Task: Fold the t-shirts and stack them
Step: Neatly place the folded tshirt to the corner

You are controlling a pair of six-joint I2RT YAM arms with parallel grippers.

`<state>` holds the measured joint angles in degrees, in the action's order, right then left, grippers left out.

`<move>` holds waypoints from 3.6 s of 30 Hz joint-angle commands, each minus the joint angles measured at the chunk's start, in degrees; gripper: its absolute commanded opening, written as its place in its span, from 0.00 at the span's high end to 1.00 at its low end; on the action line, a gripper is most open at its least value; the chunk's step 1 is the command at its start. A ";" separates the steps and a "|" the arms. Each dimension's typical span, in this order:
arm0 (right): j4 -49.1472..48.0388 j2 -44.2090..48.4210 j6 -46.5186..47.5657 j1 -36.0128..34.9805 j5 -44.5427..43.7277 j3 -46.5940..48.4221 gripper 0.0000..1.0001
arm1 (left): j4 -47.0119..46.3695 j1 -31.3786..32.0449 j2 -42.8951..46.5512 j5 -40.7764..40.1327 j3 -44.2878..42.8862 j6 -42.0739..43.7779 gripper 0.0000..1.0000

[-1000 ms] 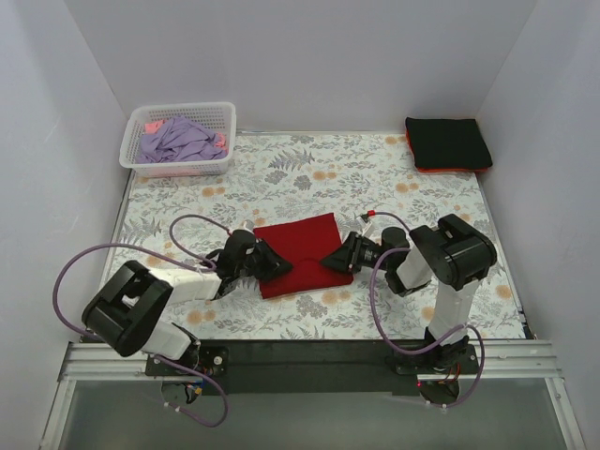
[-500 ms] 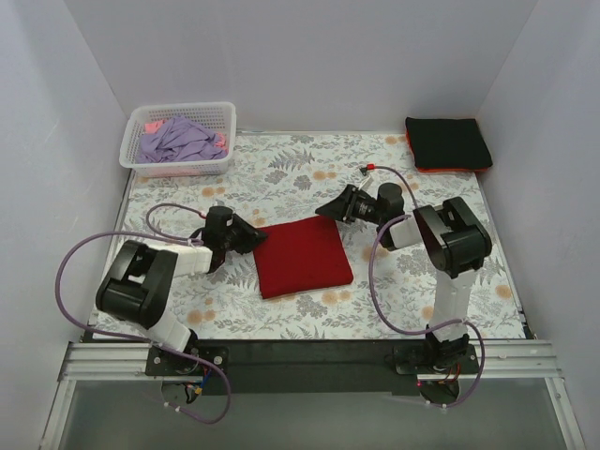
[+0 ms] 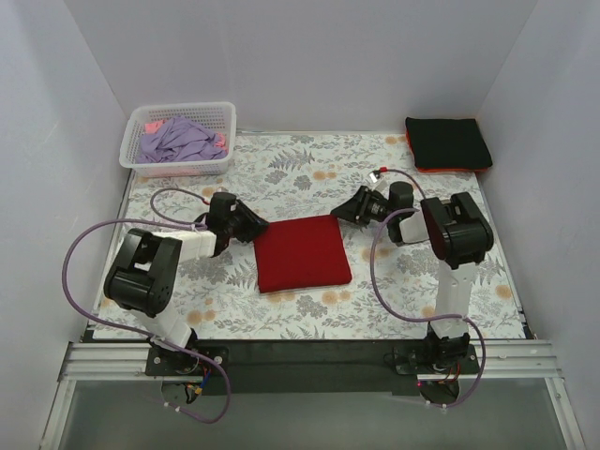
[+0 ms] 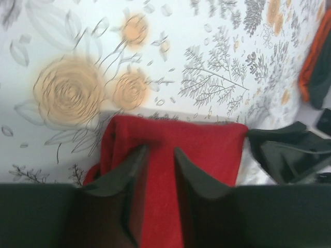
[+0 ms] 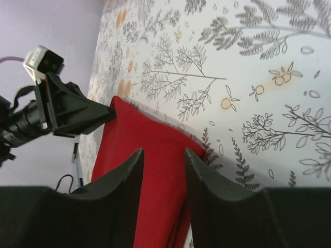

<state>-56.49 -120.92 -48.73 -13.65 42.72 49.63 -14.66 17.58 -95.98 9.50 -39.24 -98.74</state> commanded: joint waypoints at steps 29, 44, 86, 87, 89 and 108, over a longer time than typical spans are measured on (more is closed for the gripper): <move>76.79 79.08 30.80 6.27 -43.51 -17.54 0.02 | 40.06 59.32 -13.61 -48.96 -40.02 45.39 0.50; 74.95 79.44 30.27 6.27 -37.10 -22.99 0.04 | 39.88 59.76 -23.02 -53.88 -42.85 49.52 0.54; 18.35 53.26 -5.41 2.14 -11.34 -38.03 0.02 | 28.72 58.00 -3.07 -47.47 -25.44 41.61 1.00; 17.82 50.72 -5.76 0.74 -11.86 -37.50 0.02 | 28.63 57.92 -2.98 -47.47 -25.44 41.52 1.00; 16.86 47.99 -7.25 -0.93 -13.01 -35.92 0.02 | 28.19 57.83 -2.98 -47.47 -25.09 41.61 1.00; -5.65 24.68 -18.51 -13.86 -12.40 -36.18 0.43 | 27.84 57.65 -2.28 -47.64 -24.21 40.20 1.00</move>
<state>-59.33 -95.90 -67.29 -26.92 30.59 14.33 14.31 75.53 -102.02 -37.01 -63.33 -57.87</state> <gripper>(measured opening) 0.611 0.032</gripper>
